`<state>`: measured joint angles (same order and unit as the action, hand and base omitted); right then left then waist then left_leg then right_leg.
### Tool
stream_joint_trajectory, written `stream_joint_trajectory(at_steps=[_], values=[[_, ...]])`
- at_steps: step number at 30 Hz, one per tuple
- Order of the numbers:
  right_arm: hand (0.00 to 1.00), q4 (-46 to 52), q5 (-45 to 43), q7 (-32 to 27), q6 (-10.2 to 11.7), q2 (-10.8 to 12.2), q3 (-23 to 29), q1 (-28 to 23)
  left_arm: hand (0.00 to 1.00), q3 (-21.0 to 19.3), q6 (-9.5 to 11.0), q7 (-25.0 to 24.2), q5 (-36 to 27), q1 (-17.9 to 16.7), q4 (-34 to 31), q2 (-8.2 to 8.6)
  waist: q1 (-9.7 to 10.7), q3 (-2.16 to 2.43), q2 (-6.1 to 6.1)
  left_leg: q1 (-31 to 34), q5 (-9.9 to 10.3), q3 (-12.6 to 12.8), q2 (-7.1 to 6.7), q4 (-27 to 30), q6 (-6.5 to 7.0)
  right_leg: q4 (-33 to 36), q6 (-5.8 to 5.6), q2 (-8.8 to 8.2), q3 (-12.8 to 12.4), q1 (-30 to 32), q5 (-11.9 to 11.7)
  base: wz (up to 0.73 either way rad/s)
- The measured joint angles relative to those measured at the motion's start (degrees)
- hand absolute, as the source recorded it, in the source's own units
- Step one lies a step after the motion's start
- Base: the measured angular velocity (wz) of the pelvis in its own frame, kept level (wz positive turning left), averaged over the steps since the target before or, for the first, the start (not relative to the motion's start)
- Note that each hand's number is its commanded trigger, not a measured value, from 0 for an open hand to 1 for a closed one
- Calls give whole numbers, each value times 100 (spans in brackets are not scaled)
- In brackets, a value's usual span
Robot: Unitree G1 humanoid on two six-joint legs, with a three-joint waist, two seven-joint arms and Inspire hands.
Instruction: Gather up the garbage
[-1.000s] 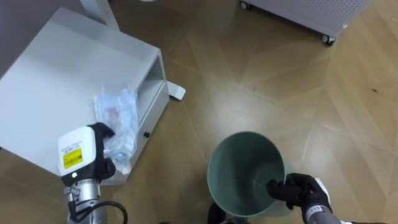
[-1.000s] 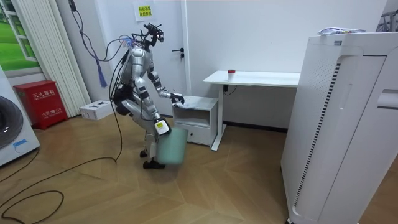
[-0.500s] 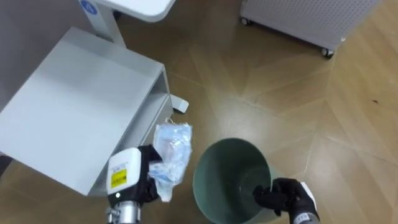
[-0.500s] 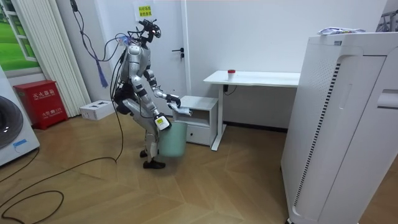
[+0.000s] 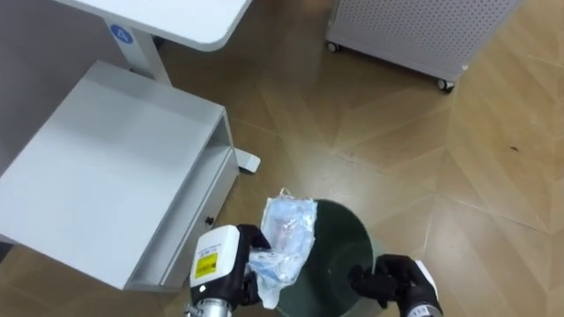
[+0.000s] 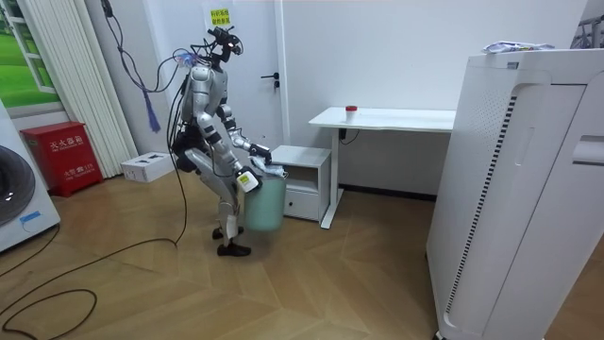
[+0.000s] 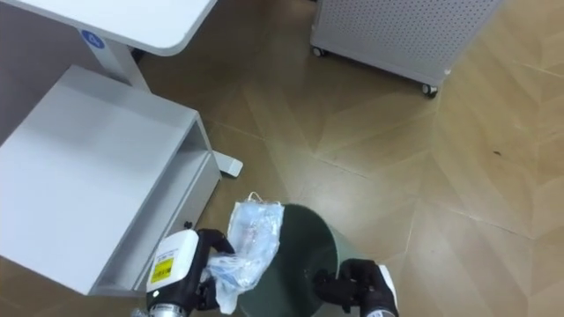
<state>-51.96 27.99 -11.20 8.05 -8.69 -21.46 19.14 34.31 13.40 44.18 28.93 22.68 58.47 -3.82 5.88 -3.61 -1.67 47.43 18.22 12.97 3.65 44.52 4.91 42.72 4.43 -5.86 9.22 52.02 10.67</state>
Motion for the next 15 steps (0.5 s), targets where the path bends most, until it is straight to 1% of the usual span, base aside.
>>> stream_joint_trajectory(at_steps=[2,4,5,6,7,8,9,10,15], values=[[100,130,15,31,10,40,-45,-2,100,0,2,-1,-1,-6,0,11,3,-2,-2,0,0,29,12,-5,0,1,2,1,-1,11,-1,-5],[100,291,-35,92,15,65,-139,-1,100,-28,32,-32,0,-4,0,54,3,-9,-14,-12,3,111,44,-26,4,1,5,6,-27,28,-3,-6],[100,326,-40,113,15,68,-165,-2,90,-28,36,-55,0,-3,1,60,4,-10,-16,-14,4,131,55,-27,4,0,6,9,-29,29,-3,-3],[100,373,-81,156,16,82,-200,-1,74,-24,49,-114,2,-2,5,69,8,-8,-23,-17,5,138,62,-29,4,-4,6,13,-28,29,-3,0],[100,432,-113,196,16,103,-216,-4,65,-24,75,-141,2,-4,17,72,12,-11,-33,-17,5,140,63,-37,4,-11,7,16,-28,29,-4,0],[100,465,-128,210,16,113,-223,-4,51,-19,85,-162,2,-4,24,72,15,-14,-39,-18,5,140,63,-40,4,-13,7,18,-28,29,-4,0],[100,526,-130,216,16,126,-245,-11,10,-3,92,-217,2,-4,44,78,15,-15,-46,-18,5,140,65,-44,4,-19,8,19,-27,29,-4,0],[100,567,-130,220,16,137,-267,-14,0,14,92,-231,6,-4,91,84,18,-13,-50,-17,5,139,65,-49,4,-26,8,19,-24,29,-4,0],[100,616,-127,281,16,158,-386,-38,0,13,92,-284,46,12,241,58,26,-13,-49,10,5,129,77,-80,4,-85,11,19,24,27,-10,0]])
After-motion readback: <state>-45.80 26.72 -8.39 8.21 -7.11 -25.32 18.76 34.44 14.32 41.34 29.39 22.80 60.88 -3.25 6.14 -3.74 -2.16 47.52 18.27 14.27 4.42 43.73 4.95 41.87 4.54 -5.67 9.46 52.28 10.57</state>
